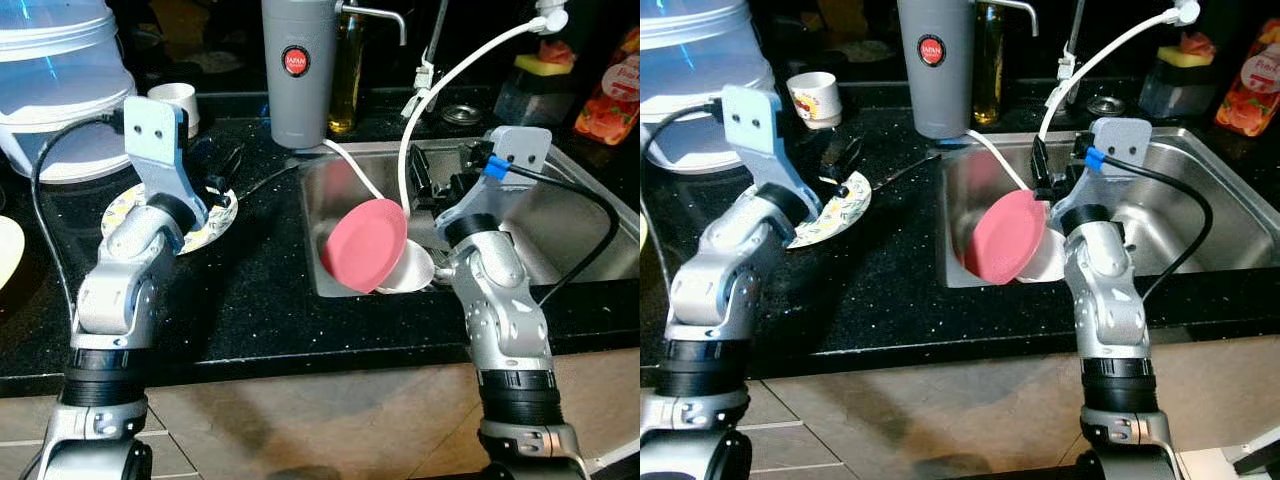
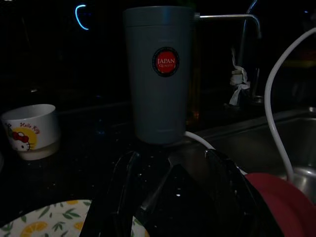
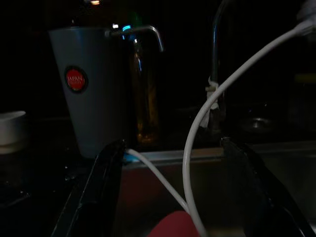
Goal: Kitchen organization
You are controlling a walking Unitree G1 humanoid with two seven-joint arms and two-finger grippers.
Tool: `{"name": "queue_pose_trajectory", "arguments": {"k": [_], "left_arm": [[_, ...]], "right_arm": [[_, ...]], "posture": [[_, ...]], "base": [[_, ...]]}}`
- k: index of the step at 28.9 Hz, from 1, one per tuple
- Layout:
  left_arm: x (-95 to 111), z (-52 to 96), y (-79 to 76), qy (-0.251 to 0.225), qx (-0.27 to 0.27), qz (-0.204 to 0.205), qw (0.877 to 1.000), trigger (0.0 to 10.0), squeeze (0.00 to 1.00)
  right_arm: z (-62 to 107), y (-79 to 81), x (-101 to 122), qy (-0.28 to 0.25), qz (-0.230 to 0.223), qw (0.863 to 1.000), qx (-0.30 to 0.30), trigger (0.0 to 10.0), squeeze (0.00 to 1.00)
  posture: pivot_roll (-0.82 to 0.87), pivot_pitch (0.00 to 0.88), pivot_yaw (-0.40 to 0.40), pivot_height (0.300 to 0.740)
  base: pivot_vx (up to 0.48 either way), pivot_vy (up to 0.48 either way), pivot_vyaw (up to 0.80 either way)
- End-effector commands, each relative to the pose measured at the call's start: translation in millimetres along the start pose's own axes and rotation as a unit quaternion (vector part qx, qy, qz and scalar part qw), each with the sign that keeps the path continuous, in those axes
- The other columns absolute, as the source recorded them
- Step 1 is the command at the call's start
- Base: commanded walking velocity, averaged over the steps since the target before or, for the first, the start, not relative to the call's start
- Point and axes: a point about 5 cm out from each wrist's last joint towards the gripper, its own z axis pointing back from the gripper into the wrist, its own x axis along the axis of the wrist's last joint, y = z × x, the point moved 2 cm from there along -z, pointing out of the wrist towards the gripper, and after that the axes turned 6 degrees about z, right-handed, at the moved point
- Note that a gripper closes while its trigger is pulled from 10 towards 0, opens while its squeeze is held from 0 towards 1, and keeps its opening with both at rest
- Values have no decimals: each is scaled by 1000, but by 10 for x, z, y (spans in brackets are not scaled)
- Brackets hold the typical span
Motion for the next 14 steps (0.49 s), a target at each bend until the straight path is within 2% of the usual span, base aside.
{"name": "queue_pose_trajectory", "arguments": {"k": [1,14], "left_arm": [[-50,38,-12,10,6,-4,1000,10000,0],[-82,87,-18,20,15,-3,1000,10000,0]], "right_arm": [[30,65,15,0,0,1000,9,10000,0],[52,142,12,8,-7,1000,18,10000,0]], "posture": [[19,121,34,740],[19,123,24,740]], "base": [[0,0,0],[0,0,0]]}}
